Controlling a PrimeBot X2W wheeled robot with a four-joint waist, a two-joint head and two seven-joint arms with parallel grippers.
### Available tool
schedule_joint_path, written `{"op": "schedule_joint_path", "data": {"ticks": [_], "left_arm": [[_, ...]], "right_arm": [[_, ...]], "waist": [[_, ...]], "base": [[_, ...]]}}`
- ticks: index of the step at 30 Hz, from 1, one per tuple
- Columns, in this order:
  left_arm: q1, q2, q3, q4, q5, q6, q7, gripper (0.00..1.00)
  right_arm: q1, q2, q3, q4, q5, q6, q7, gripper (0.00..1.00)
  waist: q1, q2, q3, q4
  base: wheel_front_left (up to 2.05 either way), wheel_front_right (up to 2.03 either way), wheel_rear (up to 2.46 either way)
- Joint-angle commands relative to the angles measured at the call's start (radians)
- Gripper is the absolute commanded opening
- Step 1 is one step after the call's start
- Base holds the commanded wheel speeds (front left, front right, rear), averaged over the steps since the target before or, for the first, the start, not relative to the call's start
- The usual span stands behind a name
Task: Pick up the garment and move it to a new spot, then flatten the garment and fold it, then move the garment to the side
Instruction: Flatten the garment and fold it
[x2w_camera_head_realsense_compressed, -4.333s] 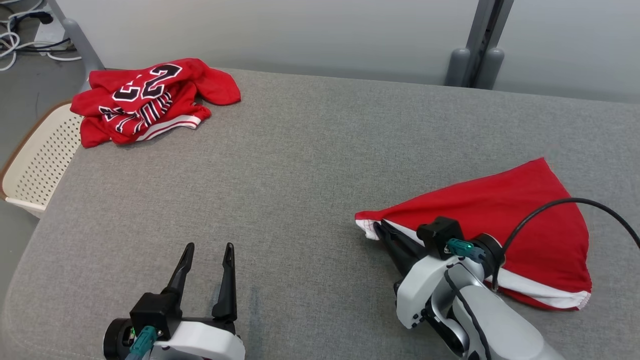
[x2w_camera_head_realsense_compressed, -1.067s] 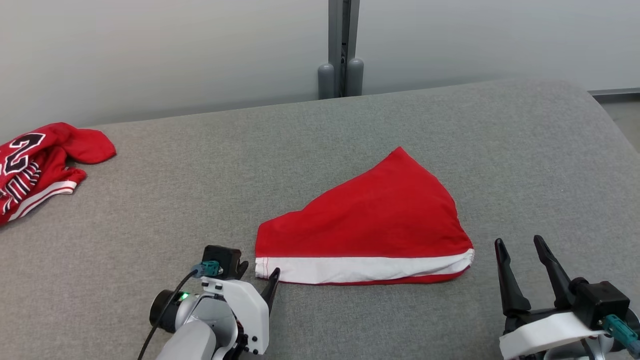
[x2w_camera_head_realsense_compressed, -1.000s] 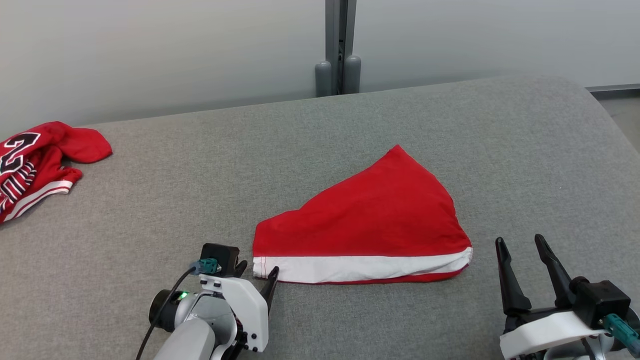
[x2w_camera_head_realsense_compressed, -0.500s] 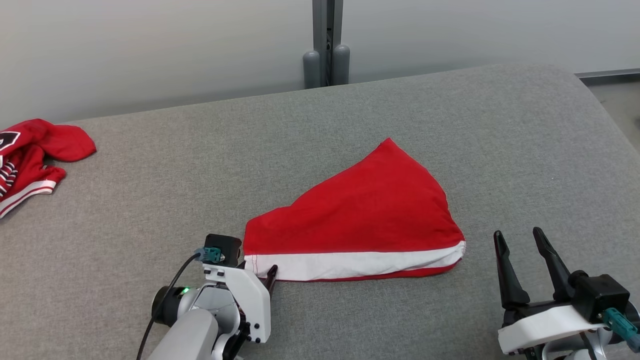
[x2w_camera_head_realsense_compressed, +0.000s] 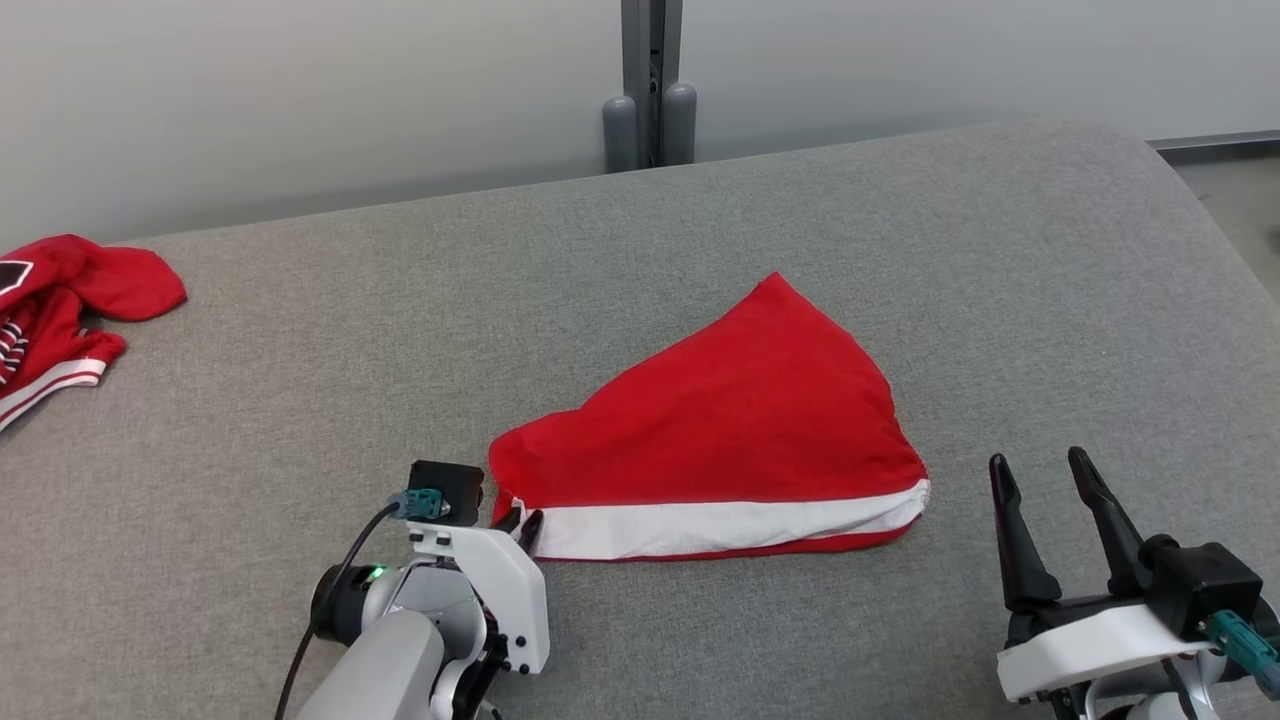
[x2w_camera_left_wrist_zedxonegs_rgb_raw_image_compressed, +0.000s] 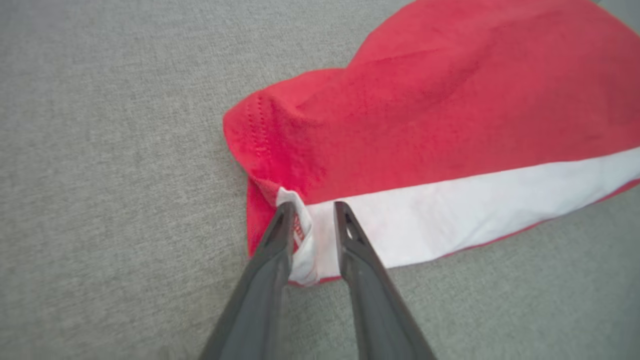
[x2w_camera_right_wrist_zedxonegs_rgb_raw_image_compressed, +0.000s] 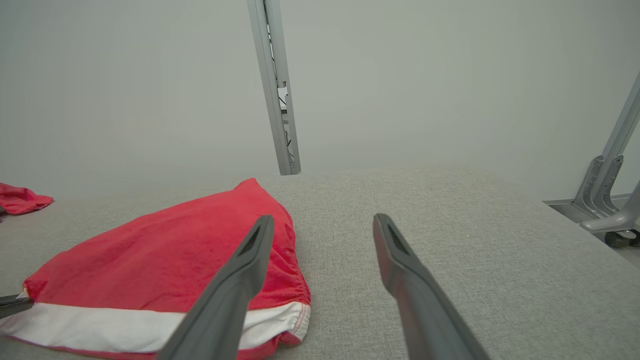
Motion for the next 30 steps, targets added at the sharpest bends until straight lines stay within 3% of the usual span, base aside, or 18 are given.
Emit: {"op": "schedule_joint_path", "data": {"ticks": [1,2,8,14,18,20,21,30], "left_arm": [[-0.022,0.006,-0.005,0.013,0.001,0.009,0.0,0.13],[-0.025,0.007,-0.006,0.021,0.004,0.013,-0.002,0.0],[-0.032,0.01,-0.015,0.049,0.014,0.024,-0.013,0.0],[-0.046,0.015,-0.032,0.068,0.021,0.017,-0.008,0.29],[-0.049,0.014,-0.042,0.074,0.018,0.009,-0.004,0.31],[-0.051,0.014,-0.046,0.076,0.018,0.007,-0.002,0.19],[-0.051,0.014,-0.048,0.077,0.018,0.006,-0.002,0.0],[-0.021,0.021,-0.018,0.048,-0.011,0.02,-0.08,0.0]], "right_arm": [[-0.01,-0.005,0.001,-0.006,-0.002,0.0,0.0,1.0],[-0.012,-0.005,0.001,-0.006,-0.002,0.0,0.0,1.0],[-0.012,-0.005,-0.005,-0.006,-0.004,0.0,0.0,1.0],[-0.014,-0.005,-0.006,-0.005,-0.002,0.0,0.0,1.0],[-0.013,-0.005,-0.002,-0.006,-0.002,0.0,0.0,1.0],[-0.014,-0.005,0.0,-0.006,-0.001,0.0,0.0,1.0],[-0.014,-0.005,0.0,-0.005,0.0,0.0,0.0,1.0],[-0.002,-0.005,-0.024,0.01,-0.017,0.0,0.0,1.0]], "waist": [[0.0,0.0,0.001,-0.002],[0.0,0.0,0.001,-0.003],[0.0,0.0,0.004,-0.004],[0.0,0.0,0.003,-0.002],[0.0,0.0,0.001,0.0],[0.0,0.0,0.001,-0.001],[0.0,0.0,0.0,-0.001],[0.0,0.0,-0.004,0.013]], "base": [[0.0,0.0,0.0],[0.0,0.0,0.0],[0.0,0.0,0.0],[0.0,0.0,0.0],[0.0,0.0,0.0],[0.0,0.0,0.0],[0.0,0.0,0.0],[0.0,0.0,0.0]]}}
